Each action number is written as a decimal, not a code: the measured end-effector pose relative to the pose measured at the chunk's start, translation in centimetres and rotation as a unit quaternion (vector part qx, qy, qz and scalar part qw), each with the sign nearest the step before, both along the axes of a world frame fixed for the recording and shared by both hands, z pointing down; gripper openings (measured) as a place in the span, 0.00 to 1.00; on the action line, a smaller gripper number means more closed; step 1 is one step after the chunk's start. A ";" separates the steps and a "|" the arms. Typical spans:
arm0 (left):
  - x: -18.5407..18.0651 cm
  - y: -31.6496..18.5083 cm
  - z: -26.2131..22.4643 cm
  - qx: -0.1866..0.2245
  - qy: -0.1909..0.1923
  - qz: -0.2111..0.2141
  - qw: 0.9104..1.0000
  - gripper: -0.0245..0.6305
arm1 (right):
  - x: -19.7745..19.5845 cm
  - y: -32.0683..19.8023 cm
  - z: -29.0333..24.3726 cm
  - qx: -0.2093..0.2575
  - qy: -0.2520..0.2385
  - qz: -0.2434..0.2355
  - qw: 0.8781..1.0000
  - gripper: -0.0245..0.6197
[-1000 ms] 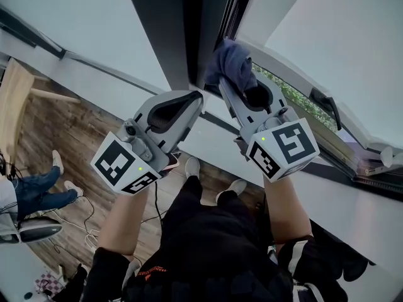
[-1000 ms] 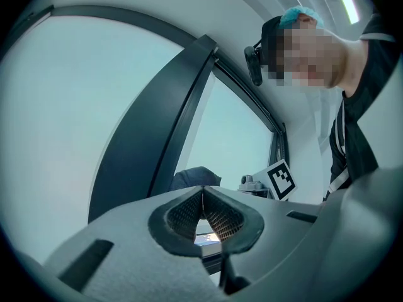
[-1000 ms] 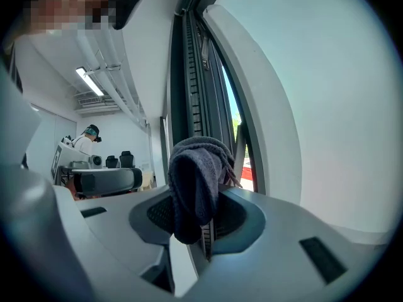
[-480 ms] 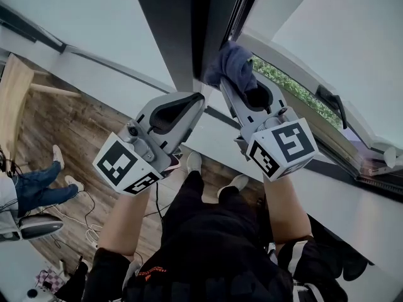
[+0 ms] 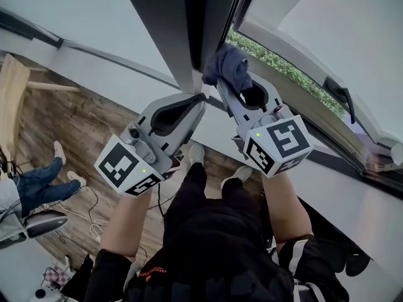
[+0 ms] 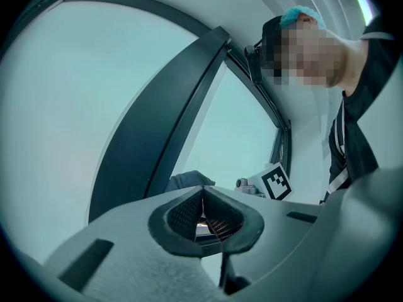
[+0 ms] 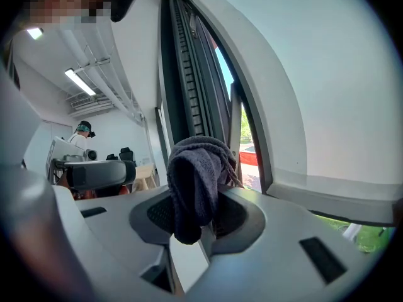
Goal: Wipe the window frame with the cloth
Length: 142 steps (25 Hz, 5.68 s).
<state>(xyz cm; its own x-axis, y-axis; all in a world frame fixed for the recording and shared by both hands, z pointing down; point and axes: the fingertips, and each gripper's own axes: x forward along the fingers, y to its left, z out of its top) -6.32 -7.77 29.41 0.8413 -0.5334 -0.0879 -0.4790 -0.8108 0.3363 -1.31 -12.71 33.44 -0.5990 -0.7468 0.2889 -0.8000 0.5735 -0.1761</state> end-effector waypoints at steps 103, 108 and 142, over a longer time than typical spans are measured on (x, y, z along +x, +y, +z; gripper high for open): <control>6.7 2.7 -1.1 0.011 -0.008 0.057 0.998 0.07 | 9.2 4.8 3.1 -0.047 -0.003 0.089 0.995 0.20; 4.8 1.7 -3.1 0.035 -0.005 0.033 0.999 0.07 | 6.9 3.2 -0.8 -0.005 -0.010 0.061 0.998 0.20; -3.3 -0.6 -7.6 0.082 0.014 -0.036 0.996 0.07 | -2.2 0.9 -12.8 0.146 0.006 -0.021 0.989 0.20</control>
<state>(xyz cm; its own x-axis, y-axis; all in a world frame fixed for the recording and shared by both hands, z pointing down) -9.66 -8.35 21.82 0.7969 -0.5698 -0.2009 -0.5310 -0.8191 0.2169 -3.54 -11.81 20.63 -0.6289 -0.7742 0.0710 -0.7756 0.6311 0.0115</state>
